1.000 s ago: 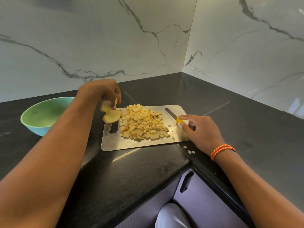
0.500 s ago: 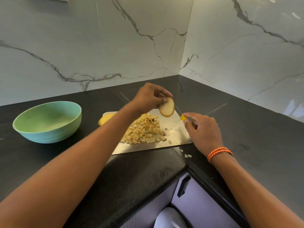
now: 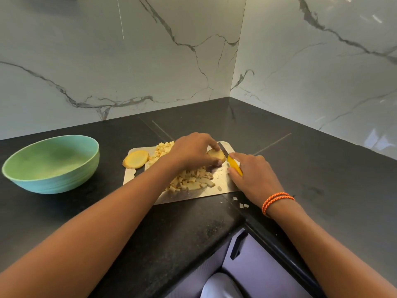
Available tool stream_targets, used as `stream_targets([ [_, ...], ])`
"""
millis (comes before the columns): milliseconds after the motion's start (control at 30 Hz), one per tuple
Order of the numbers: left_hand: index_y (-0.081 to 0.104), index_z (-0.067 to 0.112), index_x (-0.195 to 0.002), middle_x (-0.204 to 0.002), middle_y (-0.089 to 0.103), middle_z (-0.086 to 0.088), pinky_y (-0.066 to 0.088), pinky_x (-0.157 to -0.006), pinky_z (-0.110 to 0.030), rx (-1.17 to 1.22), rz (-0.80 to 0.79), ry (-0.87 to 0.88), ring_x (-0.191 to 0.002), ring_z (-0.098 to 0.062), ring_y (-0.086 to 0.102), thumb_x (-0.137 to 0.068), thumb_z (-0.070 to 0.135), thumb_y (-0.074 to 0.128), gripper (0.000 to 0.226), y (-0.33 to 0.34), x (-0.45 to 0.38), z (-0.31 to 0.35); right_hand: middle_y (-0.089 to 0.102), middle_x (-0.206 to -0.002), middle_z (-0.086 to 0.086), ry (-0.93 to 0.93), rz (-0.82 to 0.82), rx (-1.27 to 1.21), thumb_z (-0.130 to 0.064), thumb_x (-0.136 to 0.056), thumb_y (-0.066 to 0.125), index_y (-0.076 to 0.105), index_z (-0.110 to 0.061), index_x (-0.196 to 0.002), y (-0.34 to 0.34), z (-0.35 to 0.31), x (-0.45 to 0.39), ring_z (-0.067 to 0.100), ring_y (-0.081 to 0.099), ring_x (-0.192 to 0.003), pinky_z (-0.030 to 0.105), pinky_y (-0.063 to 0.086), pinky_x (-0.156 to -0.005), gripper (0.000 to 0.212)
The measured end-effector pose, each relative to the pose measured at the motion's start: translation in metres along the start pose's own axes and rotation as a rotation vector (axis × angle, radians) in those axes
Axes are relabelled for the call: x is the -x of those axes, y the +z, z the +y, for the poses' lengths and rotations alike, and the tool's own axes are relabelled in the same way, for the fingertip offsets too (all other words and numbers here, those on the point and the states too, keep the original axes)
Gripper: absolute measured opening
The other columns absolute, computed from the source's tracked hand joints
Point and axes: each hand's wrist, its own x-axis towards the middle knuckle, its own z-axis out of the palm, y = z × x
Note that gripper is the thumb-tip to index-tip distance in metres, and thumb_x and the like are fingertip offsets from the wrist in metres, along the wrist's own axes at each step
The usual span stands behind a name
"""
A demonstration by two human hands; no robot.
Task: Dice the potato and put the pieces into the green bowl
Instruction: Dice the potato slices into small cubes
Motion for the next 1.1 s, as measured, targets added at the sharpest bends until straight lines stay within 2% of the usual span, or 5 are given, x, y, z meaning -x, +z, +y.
stream_targets([
  [200,0.062,0.04,-0.128,-0.137,0.059,0.013,0.047,-0.085,-0.031,-0.04,0.012,-0.043,-0.12,-0.011,0.055,-0.092,0.066,0.067,0.045,0.0,0.0,-0.01,0.068,-0.102,0.004,-0.001,-0.134,-0.061,-0.03,-0.098,0.057,0.048,-0.026,-0.149,-0.006,-0.009,-0.006,0.011,0.056,-0.067,0.024,0.044,-0.061,0.052],
  [267,0.065,0.041,-0.123,-0.133,0.06,0.015,0.049,-0.084,-0.033,-0.027,0.015,-0.05,-0.114,-0.009,0.055,-0.089,0.071,0.067,0.045,-0.001,-0.001,-0.015,0.064,-0.089,0.0,0.015,-0.102,-0.056,-0.028,-0.098,0.056,0.05,-0.026,-0.148,-0.008,-0.01,-0.01,0.015,0.059,-0.069,0.03,0.051,-0.065,0.051],
  [400,0.072,0.045,-0.121,-0.138,0.059,0.017,0.053,-0.092,-0.041,0.018,-0.004,-0.071,-0.118,-0.009,0.055,-0.089,0.07,0.068,0.041,-0.003,-0.003,-0.019,0.073,-0.099,0.006,0.025,0.036,-0.048,-0.031,-0.101,0.051,0.047,-0.028,-0.151,-0.002,-0.011,-0.007,0.025,0.066,-0.084,0.044,0.058,-0.084,0.051],
  [767,0.08,0.034,-0.108,-0.131,0.07,0.01,0.052,-0.077,-0.029,0.079,0.132,-0.17,-0.109,-0.012,0.065,-0.082,0.063,0.081,0.039,0.001,-0.004,-0.013,0.072,-0.104,0.009,-0.011,0.038,0.022,-0.033,-0.104,0.046,0.046,-0.029,-0.151,0.004,-0.015,-0.001,0.026,0.065,-0.09,0.045,0.057,-0.083,0.048],
  [1100,0.077,0.036,-0.109,-0.14,0.066,0.012,0.043,-0.077,-0.03,0.027,0.147,-0.158,-0.124,-0.014,0.061,-0.086,0.066,0.075,0.038,0.003,-0.001,-0.01,0.069,-0.12,0.012,-0.017,-0.073,0.058,-0.027,-0.104,0.043,0.05,-0.023,-0.148,-0.002,-0.016,-0.008,0.033,0.062,-0.108,0.044,0.051,-0.088,0.044],
])
